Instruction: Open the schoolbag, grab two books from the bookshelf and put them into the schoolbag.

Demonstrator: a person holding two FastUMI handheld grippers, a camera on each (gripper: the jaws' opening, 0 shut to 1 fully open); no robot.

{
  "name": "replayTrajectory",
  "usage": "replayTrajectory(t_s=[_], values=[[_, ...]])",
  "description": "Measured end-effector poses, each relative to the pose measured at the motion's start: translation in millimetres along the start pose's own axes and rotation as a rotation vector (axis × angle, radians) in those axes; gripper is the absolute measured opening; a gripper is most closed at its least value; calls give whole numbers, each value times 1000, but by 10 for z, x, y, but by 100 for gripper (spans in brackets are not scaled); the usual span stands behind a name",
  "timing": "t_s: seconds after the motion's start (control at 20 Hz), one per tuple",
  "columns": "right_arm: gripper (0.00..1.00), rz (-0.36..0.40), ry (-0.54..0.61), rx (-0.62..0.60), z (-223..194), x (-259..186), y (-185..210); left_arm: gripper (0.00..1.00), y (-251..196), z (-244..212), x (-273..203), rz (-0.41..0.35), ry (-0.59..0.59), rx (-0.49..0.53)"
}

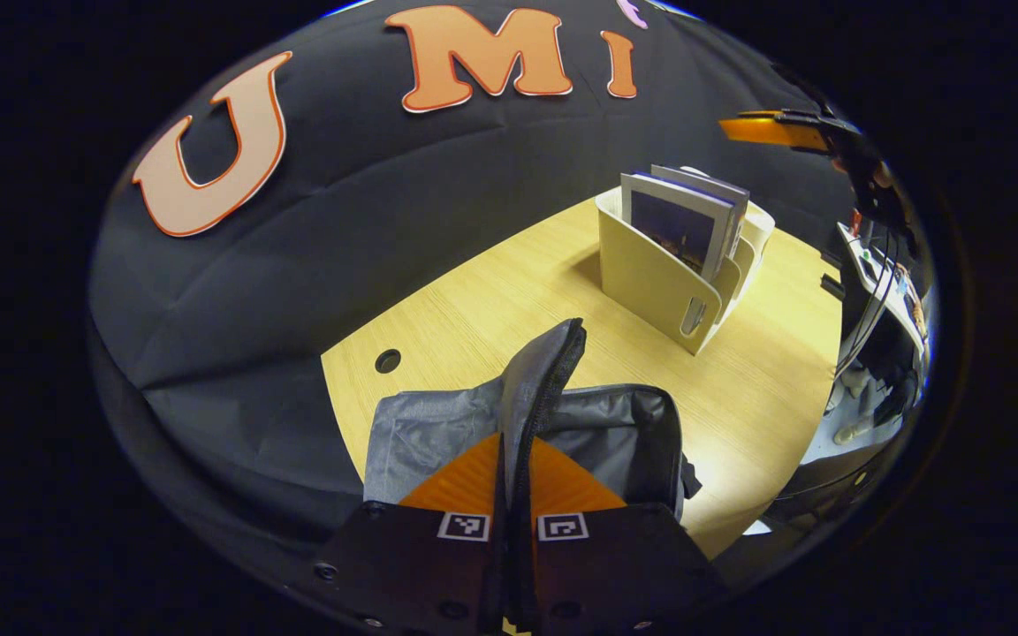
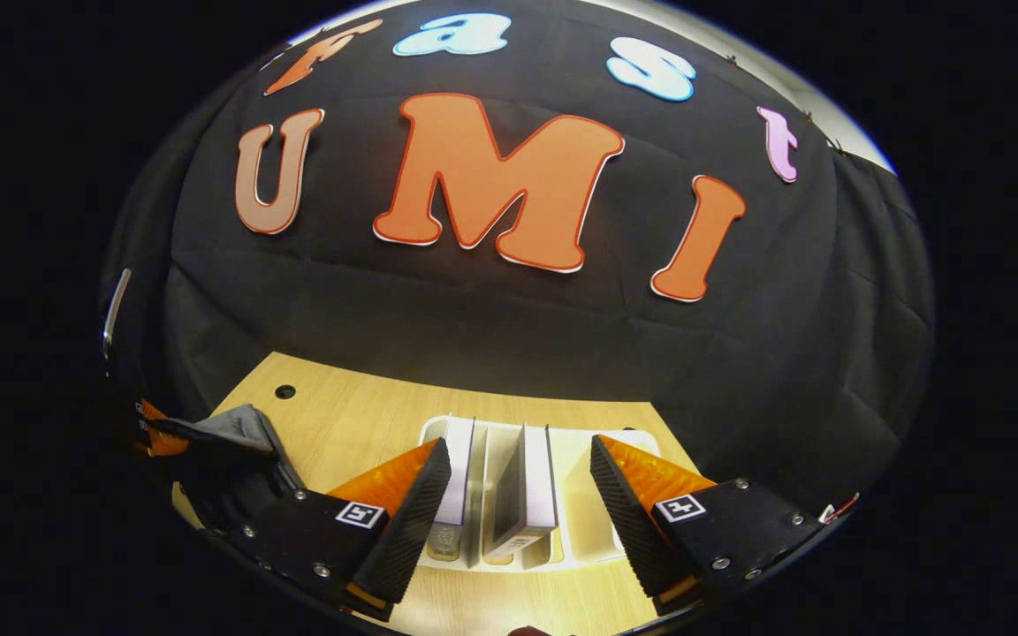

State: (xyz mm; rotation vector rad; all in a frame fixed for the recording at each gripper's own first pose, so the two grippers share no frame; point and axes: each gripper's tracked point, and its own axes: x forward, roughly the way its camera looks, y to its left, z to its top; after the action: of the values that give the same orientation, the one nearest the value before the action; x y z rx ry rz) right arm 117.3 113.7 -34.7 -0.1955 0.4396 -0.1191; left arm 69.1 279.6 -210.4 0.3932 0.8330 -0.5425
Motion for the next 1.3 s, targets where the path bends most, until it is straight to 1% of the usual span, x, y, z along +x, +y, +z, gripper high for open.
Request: replayTrajectory(t_s=[0.1, 0.2, 0.25, 0.35, 0.45, 0.65, 0.8, 1.15, 1.3], values=[[96, 40, 56, -20, 14, 5, 147, 6, 73, 43, -42, -41, 7, -15], [96, 86, 65, -12, 123, 32, 299, 6, 117, 52, -50, -75, 17, -27], [96, 97, 82, -18, 135, 28, 336, 6, 166, 60, -46, -82, 22, -34], [96, 100, 121, -35, 142, 44, 342, 6, 198, 103, -100, -122, 23, -58], [96, 102, 168, -29, 131, 84, 352, 6, 248, 154, -126, -146, 21, -70], [97, 146, 308, -7, -29, 179, 399, 5, 333, 198, -174, -216, 53, -103], [98, 163, 409, -1, -164, 312, 432, 6, 338, 221, -214, -252, 62, -110], [96, 238, 619, 41, -392, 621, 609, 6, 319, 296, -241, -272, 101, -83], [95, 216, 692, 11, -547, 814, 579, 5, 275, 327, -224, -280, 106, -86]])
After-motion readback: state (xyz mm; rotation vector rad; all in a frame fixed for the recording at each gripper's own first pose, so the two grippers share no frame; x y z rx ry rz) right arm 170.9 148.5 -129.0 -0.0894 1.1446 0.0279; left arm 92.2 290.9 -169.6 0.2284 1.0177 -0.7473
